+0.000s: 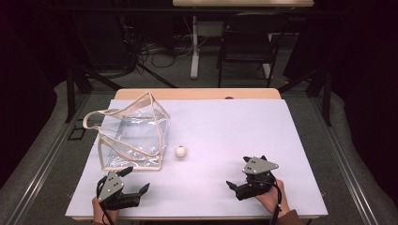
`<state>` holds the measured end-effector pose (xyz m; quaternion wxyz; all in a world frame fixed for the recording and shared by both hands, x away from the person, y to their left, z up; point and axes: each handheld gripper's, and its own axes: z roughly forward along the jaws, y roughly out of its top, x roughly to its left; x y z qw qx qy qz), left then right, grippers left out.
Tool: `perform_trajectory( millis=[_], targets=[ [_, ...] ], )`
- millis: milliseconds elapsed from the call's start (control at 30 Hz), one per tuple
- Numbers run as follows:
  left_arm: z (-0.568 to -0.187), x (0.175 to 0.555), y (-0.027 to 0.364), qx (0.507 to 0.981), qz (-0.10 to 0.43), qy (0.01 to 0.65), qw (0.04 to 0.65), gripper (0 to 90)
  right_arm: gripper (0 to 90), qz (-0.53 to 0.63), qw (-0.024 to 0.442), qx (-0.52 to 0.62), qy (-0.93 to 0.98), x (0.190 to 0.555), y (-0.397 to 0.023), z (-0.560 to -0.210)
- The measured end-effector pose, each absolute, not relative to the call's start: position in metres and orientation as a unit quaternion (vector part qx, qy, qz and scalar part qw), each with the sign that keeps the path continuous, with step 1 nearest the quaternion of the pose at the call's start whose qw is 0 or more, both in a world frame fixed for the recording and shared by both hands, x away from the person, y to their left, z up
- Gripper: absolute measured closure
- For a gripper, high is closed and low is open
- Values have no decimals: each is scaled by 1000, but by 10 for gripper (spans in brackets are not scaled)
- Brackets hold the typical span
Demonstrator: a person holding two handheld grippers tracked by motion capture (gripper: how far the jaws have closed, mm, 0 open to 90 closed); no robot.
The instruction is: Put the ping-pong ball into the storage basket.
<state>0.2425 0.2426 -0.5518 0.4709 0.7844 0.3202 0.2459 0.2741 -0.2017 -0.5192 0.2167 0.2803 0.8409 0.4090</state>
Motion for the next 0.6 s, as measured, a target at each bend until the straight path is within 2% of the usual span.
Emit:
perform_trajectory(
  millis=[600],
  targets=[
    [-552,242,242,784,247,321,471,160,2,408,204,275,847,286,-188,-520]
  ],
)
